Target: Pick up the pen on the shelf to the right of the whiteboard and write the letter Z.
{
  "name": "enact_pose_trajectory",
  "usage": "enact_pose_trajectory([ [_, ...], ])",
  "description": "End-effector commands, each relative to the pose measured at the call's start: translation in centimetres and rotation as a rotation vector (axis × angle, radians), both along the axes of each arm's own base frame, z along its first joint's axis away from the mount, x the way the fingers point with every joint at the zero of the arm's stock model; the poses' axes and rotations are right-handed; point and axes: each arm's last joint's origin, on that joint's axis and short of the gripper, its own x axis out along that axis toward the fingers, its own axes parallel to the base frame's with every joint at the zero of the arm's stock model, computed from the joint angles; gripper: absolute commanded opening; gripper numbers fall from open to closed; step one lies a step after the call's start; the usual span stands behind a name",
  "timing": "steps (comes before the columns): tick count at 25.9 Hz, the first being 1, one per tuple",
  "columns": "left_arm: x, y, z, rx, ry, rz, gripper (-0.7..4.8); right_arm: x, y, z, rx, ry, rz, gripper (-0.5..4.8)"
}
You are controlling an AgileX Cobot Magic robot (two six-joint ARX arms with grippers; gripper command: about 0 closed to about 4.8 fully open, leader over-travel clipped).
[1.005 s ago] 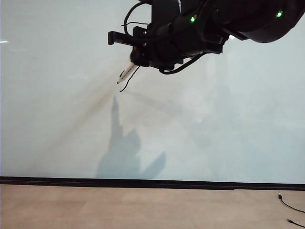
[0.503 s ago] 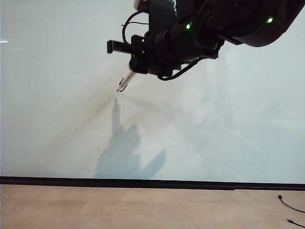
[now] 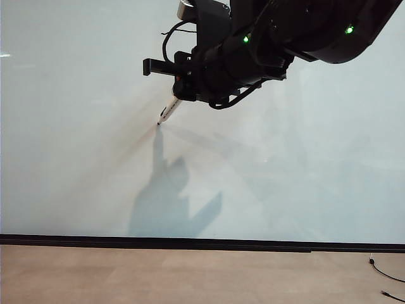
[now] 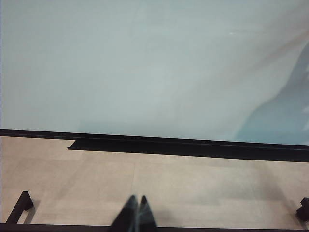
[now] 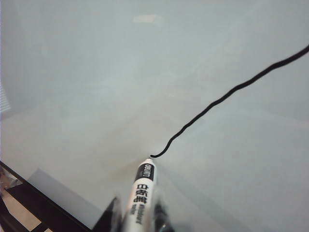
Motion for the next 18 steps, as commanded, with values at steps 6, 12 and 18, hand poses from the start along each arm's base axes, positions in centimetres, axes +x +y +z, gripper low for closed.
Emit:
enact_pose_trajectory([
  [6, 0.0, 0.0, 0.13, 0.004, -0.007, -0.001, -0.04, 0.19, -0.36, 0.37, 0.014, -0.014, -0.055, -0.07],
  [12, 0.0, 0.0, 0.12, 0.004, -0.007, -0.001, -0.04, 0.32, -0.51, 0.38, 0.015, -0.015, -0.063, -0.07],
  [18, 0.0, 0.0, 0.13, 0.004, -0.007, -0.001, -0.04, 0.46, -0.86, 0.48, 0.015, -0.02, -0.073, -0.07],
])
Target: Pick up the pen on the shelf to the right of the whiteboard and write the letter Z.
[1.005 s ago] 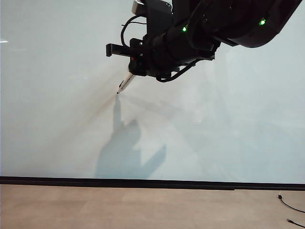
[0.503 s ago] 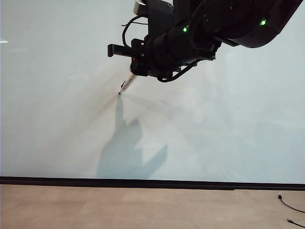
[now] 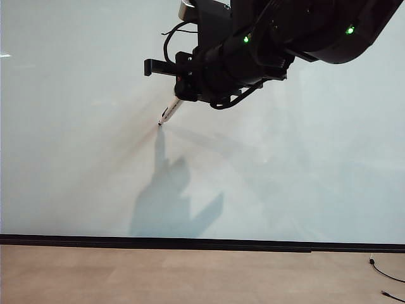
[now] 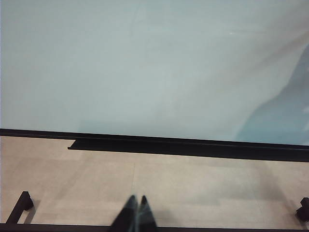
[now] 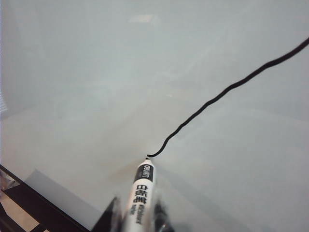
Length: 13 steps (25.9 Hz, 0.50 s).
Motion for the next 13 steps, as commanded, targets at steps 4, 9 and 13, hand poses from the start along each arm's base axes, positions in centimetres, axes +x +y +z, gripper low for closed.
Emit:
enact_pose_trajectory([
  [4, 0.0, 0.0, 0.1, 0.004, -0.007, -0.001, -0.04, 0.1, -1.2, 0.4, 0.013, -0.018, -0.06, -0.07],
  [9, 0.0, 0.0, 0.1, 0.004, -0.008, -0.002, -0.05, -0.1, -2.3, 0.3, 0.02, -0.026, -0.082, -0.07],
  [13, 0.0, 0.0, 0.1, 0.004, -0.007, -0.001, -0.05, -0.4, -3.2, 0.3, 0.017, -0.028, -0.101, -0.07],
])
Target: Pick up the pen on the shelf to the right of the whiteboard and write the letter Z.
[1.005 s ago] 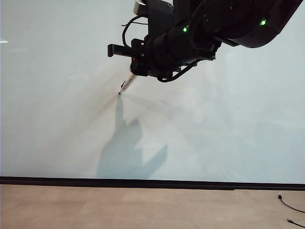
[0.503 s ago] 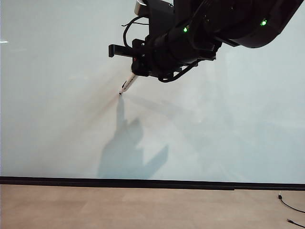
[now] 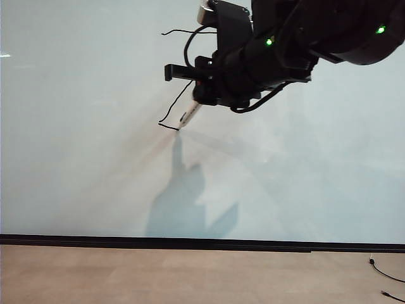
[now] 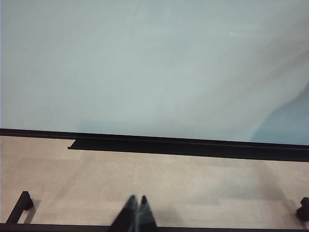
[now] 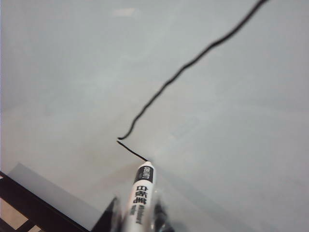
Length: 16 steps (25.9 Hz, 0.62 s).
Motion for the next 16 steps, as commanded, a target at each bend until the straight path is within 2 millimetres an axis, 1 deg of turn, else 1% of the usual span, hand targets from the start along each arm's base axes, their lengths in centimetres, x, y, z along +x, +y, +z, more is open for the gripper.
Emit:
enact_pose_trajectory([
  [1, 0.0, 0.0, 0.1, 0.004, -0.007, -0.001, -0.05, 0.0, -1.5, 1.0, 0.024, -0.045, -0.069, -0.07],
  [7, 0.0, 0.0, 0.1, 0.004, -0.007, -0.001, -0.05, -0.4, -3.0, 1.0, 0.027, -0.052, -0.102, -0.07],
  [9, 0.0, 0.0, 0.1, 0.004, -0.007, -0.001, -0.05, -0.6, -4.0, 1.0, 0.022, -0.054, -0.125, -0.07],
  [16, 0.0, 0.0, 0.1, 0.004, -0.007, -0.001, -0.05, -1.1, -5.8, 1.1, 0.022, -0.061, -0.165, -0.07],
])
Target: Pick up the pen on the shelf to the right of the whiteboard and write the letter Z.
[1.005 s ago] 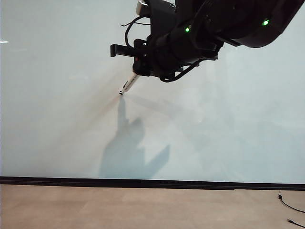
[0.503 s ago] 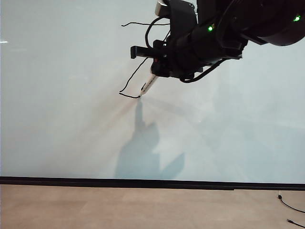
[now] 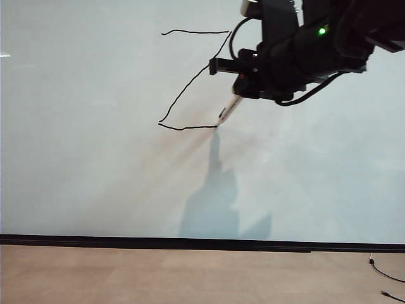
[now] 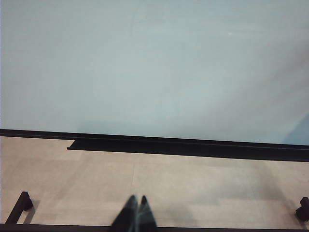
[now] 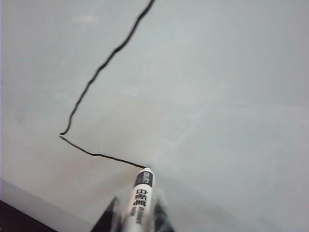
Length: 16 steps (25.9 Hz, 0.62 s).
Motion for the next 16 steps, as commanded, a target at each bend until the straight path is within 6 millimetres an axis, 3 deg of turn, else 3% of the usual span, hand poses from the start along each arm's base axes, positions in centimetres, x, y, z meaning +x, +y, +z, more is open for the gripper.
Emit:
enact_pose_trajectory([
  [1, 0.0, 0.0, 0.1, 0.005, -0.008, -0.001, -0.04, -0.1, -1.2, 0.7, 0.018, -0.043, -0.07, -0.07],
  [8, 0.0, 0.0, 0.1, 0.004, -0.008, -0.001, -0.04, -0.6, -2.7, 0.7, 0.017, -0.048, -0.105, -0.07],
  [16, 0.0, 0.0, 0.1, 0.004, -0.007, -0.001, -0.05, -1.4, -2.1, 1.5, 0.037, -0.083, -0.03, -0.07],
])
